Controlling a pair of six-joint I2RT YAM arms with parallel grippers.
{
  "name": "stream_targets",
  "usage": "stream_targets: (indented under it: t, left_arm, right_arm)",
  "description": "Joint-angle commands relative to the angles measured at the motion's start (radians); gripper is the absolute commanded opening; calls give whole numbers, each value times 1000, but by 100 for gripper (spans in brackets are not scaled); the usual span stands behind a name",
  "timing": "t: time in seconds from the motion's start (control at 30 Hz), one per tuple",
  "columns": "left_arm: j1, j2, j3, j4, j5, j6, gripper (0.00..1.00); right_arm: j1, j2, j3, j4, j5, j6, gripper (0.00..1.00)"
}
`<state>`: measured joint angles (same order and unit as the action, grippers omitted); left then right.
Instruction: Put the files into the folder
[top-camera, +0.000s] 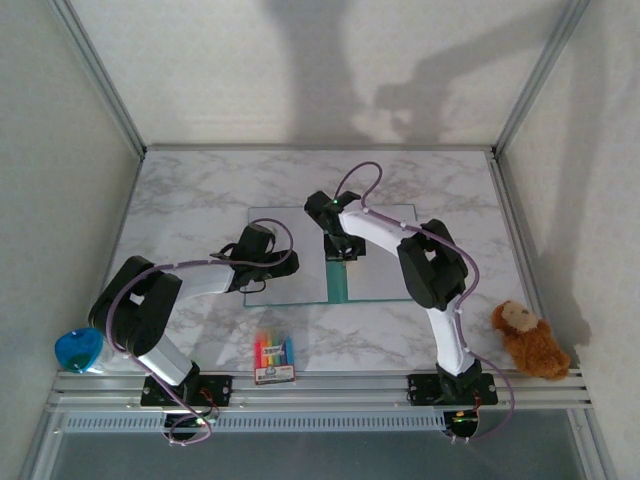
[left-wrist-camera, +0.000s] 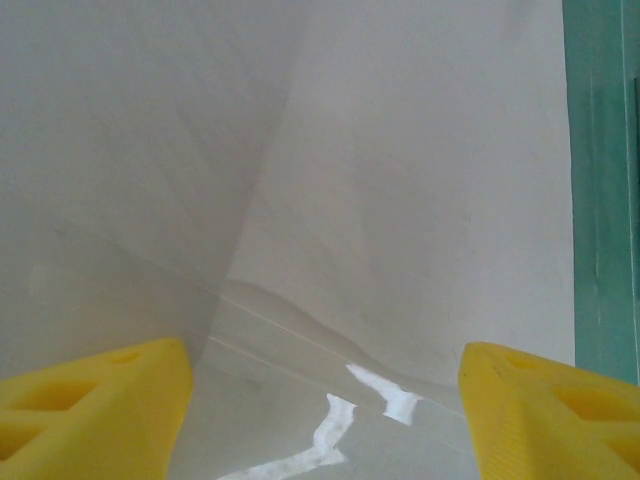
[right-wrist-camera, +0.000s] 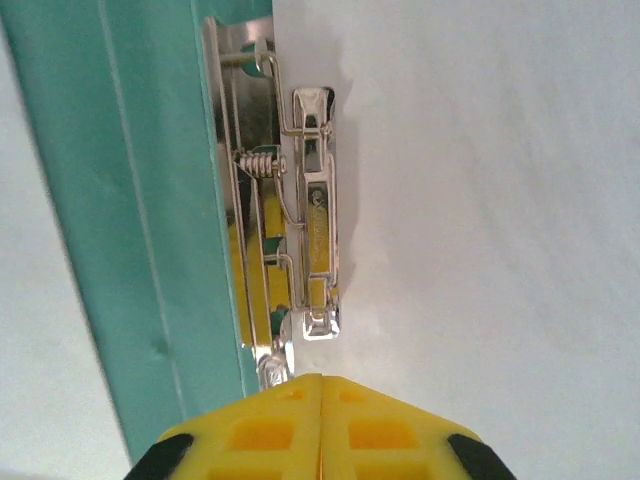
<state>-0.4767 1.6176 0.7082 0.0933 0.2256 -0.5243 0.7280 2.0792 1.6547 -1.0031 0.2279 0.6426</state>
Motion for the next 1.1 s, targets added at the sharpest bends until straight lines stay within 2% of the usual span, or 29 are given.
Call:
stream_targets:
  t: [0.0,0.3,0.43,0.5,0.63,0.8,0.97,1.07]
  left_arm:
    - [-8,33,0,-157,-34,-7,73]
    - [-7,29,87,-210,-75,15,77]
    - [-8,24,138,-234,-62,10,79]
    - [-8,17,163,-247,-64,9,81]
    - [-6,-2,221,-283,-90,4,86]
    - [-7,-59,260,-309,-155,-7,99]
    - [-4,-146,249,-309,-224,-39,100]
    - [-1,-195,215,-297,-245,-57,99]
  right_arm:
    - [-13,-123,-11,30,-40,-26,8]
    - [-64,-409,-216,275,-103,-105,16]
    - [-93,-530,-338,397,-91,-169,27]
    - [-108,-590,-401,466,-87,-199,29]
    - [-125,-708,-529,602,-82,-267,41]
    - [-136,-855,-704,800,-42,-351,61]
    - [-156,-939,-856,959,-25,-386,76]
    - [-172,-941,-875,948,-26,-351,82]
